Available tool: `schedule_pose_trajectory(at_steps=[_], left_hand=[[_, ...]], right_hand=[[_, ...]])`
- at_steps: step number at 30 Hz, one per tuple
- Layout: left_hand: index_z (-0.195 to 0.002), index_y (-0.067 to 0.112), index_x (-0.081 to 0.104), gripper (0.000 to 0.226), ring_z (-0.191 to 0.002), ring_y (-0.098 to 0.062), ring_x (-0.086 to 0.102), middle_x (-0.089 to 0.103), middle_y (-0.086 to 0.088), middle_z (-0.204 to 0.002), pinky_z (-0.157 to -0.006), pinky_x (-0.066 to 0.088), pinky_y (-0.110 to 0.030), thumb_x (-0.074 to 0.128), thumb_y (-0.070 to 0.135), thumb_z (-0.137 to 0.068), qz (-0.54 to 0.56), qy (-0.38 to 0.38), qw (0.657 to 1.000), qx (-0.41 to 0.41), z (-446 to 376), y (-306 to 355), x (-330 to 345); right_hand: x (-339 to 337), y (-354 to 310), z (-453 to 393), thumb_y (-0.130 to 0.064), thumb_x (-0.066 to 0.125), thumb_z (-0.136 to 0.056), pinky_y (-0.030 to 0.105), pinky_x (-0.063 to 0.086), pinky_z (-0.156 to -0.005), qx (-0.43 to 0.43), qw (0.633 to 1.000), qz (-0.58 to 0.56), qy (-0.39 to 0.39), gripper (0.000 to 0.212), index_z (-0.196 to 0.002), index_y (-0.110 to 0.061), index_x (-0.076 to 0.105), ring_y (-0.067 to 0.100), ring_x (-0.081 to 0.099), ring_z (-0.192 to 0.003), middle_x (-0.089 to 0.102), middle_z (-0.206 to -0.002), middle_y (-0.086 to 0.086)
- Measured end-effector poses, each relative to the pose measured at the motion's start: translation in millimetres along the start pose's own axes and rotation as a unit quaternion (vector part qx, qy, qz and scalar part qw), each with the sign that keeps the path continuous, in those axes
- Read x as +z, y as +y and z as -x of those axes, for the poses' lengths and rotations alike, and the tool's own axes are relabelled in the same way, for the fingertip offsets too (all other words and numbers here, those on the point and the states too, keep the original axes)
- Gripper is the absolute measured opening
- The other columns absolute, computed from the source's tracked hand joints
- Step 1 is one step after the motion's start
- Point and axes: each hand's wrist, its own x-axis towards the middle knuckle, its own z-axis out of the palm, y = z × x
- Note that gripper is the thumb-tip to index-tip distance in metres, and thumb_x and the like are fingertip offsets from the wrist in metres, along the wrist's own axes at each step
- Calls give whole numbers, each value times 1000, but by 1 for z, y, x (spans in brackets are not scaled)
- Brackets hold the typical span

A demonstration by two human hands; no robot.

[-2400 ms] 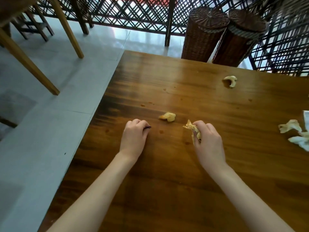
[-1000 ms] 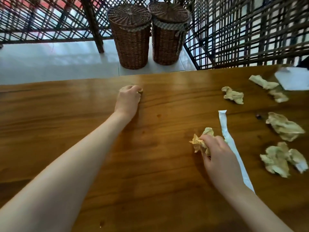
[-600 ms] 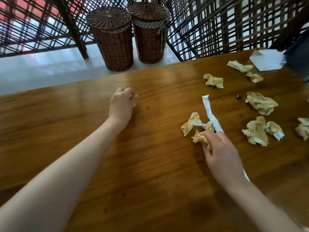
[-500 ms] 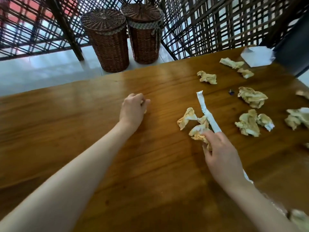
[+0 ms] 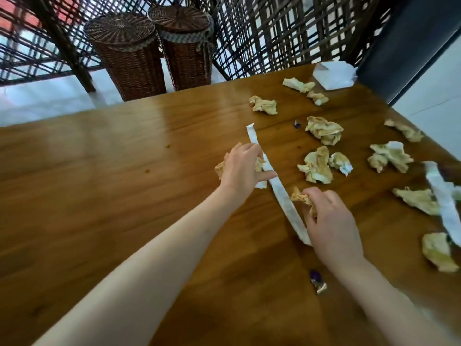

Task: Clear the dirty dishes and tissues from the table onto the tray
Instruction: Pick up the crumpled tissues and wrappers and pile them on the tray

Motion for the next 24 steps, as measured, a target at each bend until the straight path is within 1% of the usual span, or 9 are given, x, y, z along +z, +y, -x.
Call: schedule_pose_trajectory(at_steps=[5,7,9,12,14,16,20,22,24], left_hand=[[-100,15,58,44,-117,-25,44,56,-4,-119,-99,30,-45,71,48,-75,-96,40,992,-64,-4,7,23],[-110,19,54,49,-132,-32,30,45,-8,-134,-107,21,-56,66,53,-77,-152,37,983,-98,-5,9,29],[-121,26,47,55,-139,-37,16,31,-11,-146,-107,11,-64,60,58,-78,-194,29,970,-145,-4,10,33],[-130,38,35,60,-137,-39,17,25,-13,-148,-105,18,-65,55,61,-78,-216,18,956,-196,-4,13,36],[-131,40,34,58,-132,-38,24,28,-13,-145,-103,26,-62,53,58,-79,-226,19,951,-211,-3,16,37],[-131,36,39,54,-124,-36,31,35,-13,-139,-100,33,-52,53,52,-81,-231,39,951,-204,-2,19,38],[-129,25,49,47,-109,-30,40,49,-12,-125,-88,35,-31,61,23,-84,-170,63,971,-154,-1,29,44],[-129,24,50,49,-106,-27,44,52,-10,-120,-83,37,-28,61,9,-83,-120,58,977,-165,-4,38,46],[-128,22,51,50,-104,-26,47,54,-9,-117,-83,43,-31,57,0,-84,-96,52,979,-170,-7,46,48]], right_hand=[[-3,33,-21,-4,61,-86,27,51,-60,-18,1000,0,-11,36,-121,-11,58,19,57,-83,59,-97,7],[-3,44,-31,-3,62,-86,26,50,-60,-29,999,-5,-12,36,-121,-11,58,19,58,-82,59,-96,8],[-2,53,-43,-4,60,-87,30,52,-60,-36,999,-9,-19,34,-120,-12,58,19,56,-80,59,-93,7],[-1,63,-62,-6,58,-89,32,53,-62,-47,999,-10,-25,30,-118,-13,58,19,55,-82,58,-93,6],[-1,67,-73,-7,57,-89,30,52,-62,-47,999,-9,-23,29,-117,-13,58,18,55,-82,58,-95,6],[-2,72,-84,-7,58,-89,29,51,-61,-49,998,-9,-26,30,-118,-12,58,19,55,-83,58,-96,7],[-5,79,-101,-7,56,-88,31,51,-60,-68,996,-6,-48,31,-118,-14,56,18,54,-83,56,-94,5],[-7,83,-109,-6,55,-88,32,52,-62,-79,995,-6,-53,30,-117,-14,56,19,54,-84,56,-94,6],[-10,88,-119,-6,55,-88,32,52,-65,-83,995,-8,-56,29,-116,-13,55,20,54,-86,56,-96,6]])
